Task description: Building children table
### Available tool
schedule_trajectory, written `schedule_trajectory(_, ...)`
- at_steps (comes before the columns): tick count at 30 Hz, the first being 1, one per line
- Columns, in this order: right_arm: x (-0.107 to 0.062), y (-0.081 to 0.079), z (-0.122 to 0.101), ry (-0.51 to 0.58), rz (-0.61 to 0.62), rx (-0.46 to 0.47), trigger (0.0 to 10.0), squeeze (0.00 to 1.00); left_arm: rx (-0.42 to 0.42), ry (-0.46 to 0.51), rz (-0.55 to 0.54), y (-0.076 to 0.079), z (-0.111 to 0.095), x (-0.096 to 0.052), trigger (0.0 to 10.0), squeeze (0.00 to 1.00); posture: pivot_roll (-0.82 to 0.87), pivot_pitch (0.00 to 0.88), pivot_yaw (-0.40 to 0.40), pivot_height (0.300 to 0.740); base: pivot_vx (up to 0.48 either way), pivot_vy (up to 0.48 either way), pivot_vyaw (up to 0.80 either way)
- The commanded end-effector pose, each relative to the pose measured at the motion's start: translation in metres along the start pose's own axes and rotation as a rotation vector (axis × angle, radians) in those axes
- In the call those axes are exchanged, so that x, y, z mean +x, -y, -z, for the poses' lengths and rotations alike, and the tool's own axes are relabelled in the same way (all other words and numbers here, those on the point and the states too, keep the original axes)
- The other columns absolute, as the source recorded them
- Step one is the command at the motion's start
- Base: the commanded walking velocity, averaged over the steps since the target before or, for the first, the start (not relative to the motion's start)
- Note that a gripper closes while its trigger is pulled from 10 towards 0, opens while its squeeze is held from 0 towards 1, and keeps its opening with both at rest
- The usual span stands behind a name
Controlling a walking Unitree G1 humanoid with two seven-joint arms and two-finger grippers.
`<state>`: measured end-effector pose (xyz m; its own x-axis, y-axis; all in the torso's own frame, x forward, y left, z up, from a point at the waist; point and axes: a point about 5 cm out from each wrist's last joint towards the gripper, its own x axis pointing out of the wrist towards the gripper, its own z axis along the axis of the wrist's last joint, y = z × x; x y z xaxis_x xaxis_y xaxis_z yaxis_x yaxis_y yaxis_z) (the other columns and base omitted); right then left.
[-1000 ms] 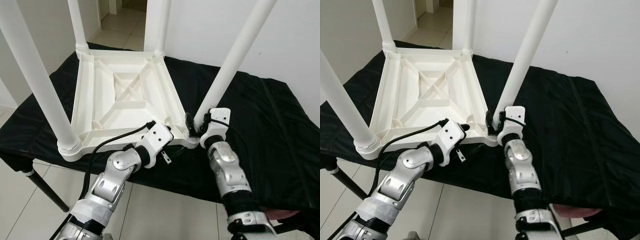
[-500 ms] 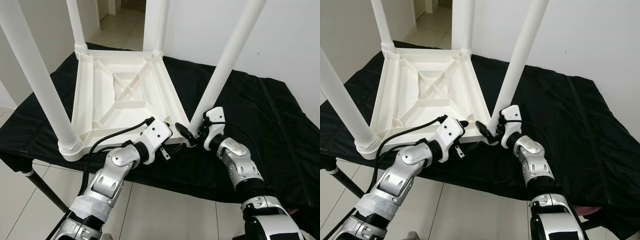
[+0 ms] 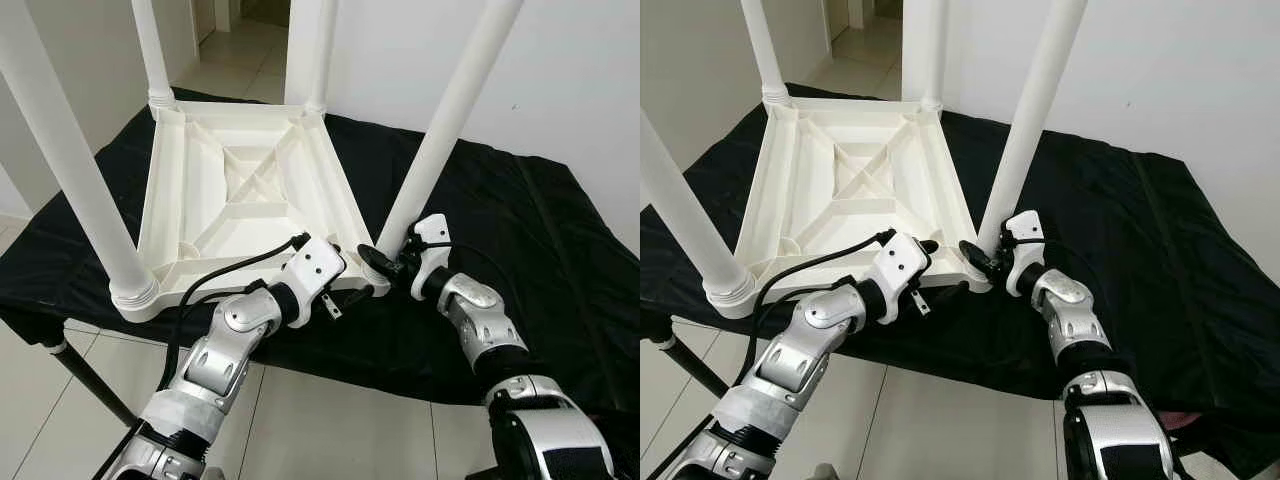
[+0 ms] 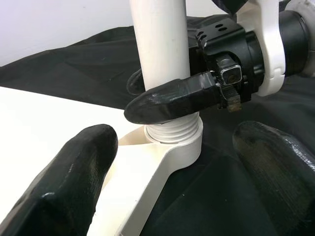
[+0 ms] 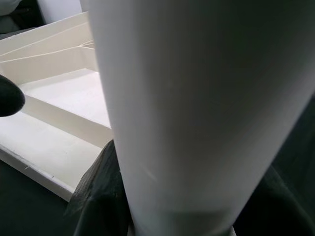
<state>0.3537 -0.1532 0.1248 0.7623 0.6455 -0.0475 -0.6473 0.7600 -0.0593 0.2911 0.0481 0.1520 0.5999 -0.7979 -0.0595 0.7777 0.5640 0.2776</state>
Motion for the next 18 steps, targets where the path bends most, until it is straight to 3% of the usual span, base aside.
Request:
schedule_trajectory(1, -0.0046, -0.0024, 0.0156, -0.060, -0.015, 0.033, 0.0, 0.00, 0.004, 0.002, -0.010, -0.0005, -0.0020, 0.0029, 10.0, 0.00, 0.01, 0.000, -0.067, 0.740, 0.000, 0.000, 0.00)
schedule_trajectory(2, -0.0046, -0.0024, 0.0156, -0.060, -0.015, 0.033, 0.0, 0.00, 0.004, 0.002, -0.010, -0.0005, -0.0020, 0.0029, 10.0, 0.00, 0.01, 0.000, -0.067, 0.740, 0.000, 0.000, 0.00)
schedule_trajectory(3, -0.0072, -0.0014, 0.0177, -0.052, 0.014, 0.041, 4.1, 0.00, 0.002, 0.003, -0.008, -0.0005, -0.0022, 0.0036, 10.0, 0.00, 0.01, 0.000, -0.067, 0.740, 0.000, 0.000, 0.00)
schedule_trajectory(4, -0.0076, -0.0016, 0.0176, -0.043, 0.029, 0.039, 10.0, 0.00, 0.001, 0.004, -0.008, -0.0004, -0.0022, 0.0040, 10.0, 0.00, 0.01, 0.000, -0.067, 0.740, 0.000, 0.000, 0.00)
schedule_trajectory(9, -0.0067, -0.0033, 0.0155, -0.019, 0.058, 0.064, 10.0, 0.00, -0.003, 0.007, -0.005, 0.0006, -0.0024, 0.0048, 10.0, 0.00, 0.00, 0.000, -0.070, 0.740, 0.000, 0.000, 0.00)
schedule_trajectory(10, -0.0048, -0.0038, 0.0140, -0.013, 0.123, 0.040, 10.0, 0.00, -0.008, 0.007, -0.004, 0.0020, -0.0018, 0.0053, 10.0, 0.00, 0.00, 0.000, -0.070, 0.740, 0.000, 0.000, 0.00)
schedule_trajectory(18, -0.0044, -0.0098, 0.0081, 0.031, 0.243, 0.039, 10.0, 0.00, -0.018, 0.006, -0.002, 0.0052, -0.0006, 0.0056, 10.0, 0.00, -0.01, 0.000, -0.075, 0.740, 0.000, 0.000, 0.00)
